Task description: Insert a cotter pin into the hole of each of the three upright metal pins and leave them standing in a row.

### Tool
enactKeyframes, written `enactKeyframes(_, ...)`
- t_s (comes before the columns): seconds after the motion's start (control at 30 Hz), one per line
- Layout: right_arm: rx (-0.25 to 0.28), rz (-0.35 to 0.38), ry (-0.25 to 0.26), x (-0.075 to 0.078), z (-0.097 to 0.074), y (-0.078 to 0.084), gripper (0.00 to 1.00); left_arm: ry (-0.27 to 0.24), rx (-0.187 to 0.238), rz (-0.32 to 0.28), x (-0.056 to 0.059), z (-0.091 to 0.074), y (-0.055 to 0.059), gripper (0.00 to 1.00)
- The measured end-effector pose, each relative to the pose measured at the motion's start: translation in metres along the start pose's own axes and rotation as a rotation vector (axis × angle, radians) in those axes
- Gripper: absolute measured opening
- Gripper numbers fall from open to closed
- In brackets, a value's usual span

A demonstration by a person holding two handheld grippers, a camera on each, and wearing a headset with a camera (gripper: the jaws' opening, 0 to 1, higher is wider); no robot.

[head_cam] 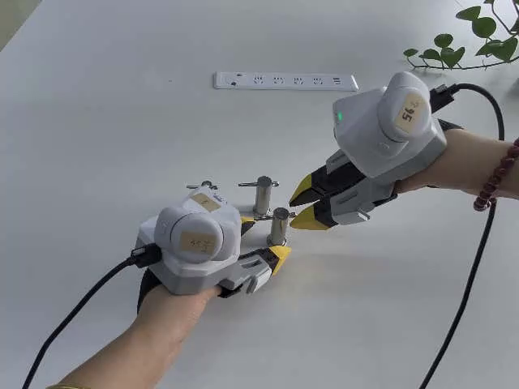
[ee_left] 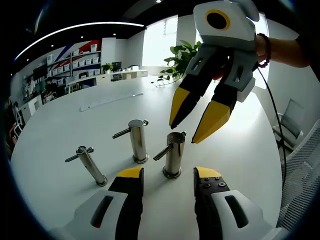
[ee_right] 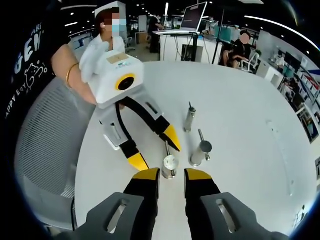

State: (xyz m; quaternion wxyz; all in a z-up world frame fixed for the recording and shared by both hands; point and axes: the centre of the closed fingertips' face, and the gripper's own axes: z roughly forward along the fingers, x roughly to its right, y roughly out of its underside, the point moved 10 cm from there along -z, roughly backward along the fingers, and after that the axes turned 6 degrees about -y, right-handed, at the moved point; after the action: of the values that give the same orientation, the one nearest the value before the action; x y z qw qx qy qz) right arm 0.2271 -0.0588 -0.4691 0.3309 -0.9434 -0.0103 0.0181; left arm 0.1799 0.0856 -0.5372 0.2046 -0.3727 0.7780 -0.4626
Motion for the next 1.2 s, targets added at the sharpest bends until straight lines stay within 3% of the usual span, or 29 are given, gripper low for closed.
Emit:
enactKeyframes(0.13,0.011,0.009,0.002,-0.001,0.001,-0.005,0.17,-0.003,0.01,-0.053,-0.003,-0.008,-0.002,0.44)
enactKeyframes(0.37,-0.003,0.018,-0.005,-0.001,0.004,-0.01,0.2,-0.009,0.022,-0.058,-0.006,-0.024,-0.007,0.54)
enactKeyframes(0.67,-0.018,0.032,-0.008,-0.003,0.012,-0.009,0.21,-0.017,0.022,-0.068,-0.012,-0.05,-0.002,0.64)
enactKeyframes(1.0,-0.042,0.042,-0.012,0.003,0.022,-0.006,0.2,-0.039,0.05,-0.093,-0.019,-0.066,-0.008,0.77)
enactKeyframes(1.2,-0.051,0.038,-0.016,0.005,0.026,-0.006,0.18,-0.06,0.045,-0.088,-0.025,-0.075,-0.008,0.81)
